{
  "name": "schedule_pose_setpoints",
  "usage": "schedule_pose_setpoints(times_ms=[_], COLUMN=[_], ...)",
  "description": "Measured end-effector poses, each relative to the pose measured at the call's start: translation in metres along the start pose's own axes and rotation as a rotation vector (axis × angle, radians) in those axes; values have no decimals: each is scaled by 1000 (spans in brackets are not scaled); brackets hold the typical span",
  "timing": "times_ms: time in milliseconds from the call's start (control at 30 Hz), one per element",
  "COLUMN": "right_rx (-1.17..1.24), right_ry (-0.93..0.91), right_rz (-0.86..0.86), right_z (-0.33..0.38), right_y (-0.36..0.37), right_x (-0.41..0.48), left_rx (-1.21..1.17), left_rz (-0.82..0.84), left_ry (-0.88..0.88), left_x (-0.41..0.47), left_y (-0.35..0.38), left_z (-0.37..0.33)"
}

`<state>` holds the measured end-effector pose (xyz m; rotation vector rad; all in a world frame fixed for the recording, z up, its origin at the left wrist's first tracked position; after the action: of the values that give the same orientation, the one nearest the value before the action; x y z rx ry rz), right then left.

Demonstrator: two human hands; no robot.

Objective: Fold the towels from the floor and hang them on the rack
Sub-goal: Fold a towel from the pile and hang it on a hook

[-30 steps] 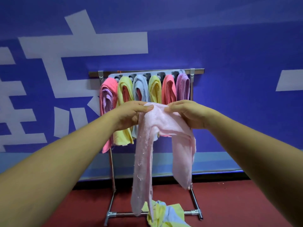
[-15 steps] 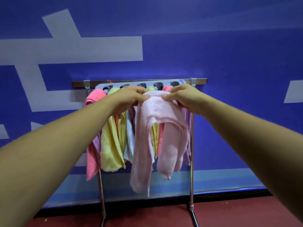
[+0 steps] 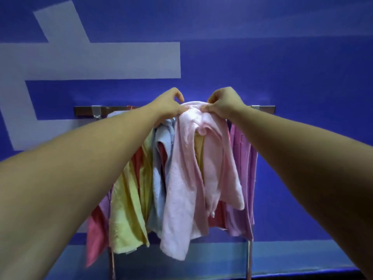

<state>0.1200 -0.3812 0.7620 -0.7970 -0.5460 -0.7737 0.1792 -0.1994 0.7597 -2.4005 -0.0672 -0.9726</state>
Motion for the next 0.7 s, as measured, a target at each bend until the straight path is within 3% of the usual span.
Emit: schedule_pose_setpoints(times_ms=[133,200,267,367,500,600,700], right_rx=[-179,-335,-437,-379,-153,190,505], right_ry=[-154,-309,-455,-475,-285,9,262], right_rz=[-87,-118,-176,-144,14,227,292], right_z=[-18,-19,-15,-11,-12,-16,-23], right_y=[32,33,28,19,15,27,44], right_x=[-6,-14,-22,-37,-53,-70,-95], left_rx=[349,533,560,440,413,110,-215], left_rz=[32,-31,-99,-25,92,231,244], left_ry=[228,331,404,475,349,188,-127], left_x=[-2,-8,-17,-36,-61,-73,-83], left_y=[17,18,13,7,8,17,28], left_z=[13,12,10,6,1,-1,8])
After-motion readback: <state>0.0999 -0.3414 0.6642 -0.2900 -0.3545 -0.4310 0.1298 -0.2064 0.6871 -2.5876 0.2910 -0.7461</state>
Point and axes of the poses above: each hand's wrist, its own x-axis towards the middle knuckle, its own y-axis out of the palm, z = x × y, the point moved 4 cm from there along x, towards the middle knuckle, and after that the axes turned 13 degrees about -z, right-handed, at the moved point
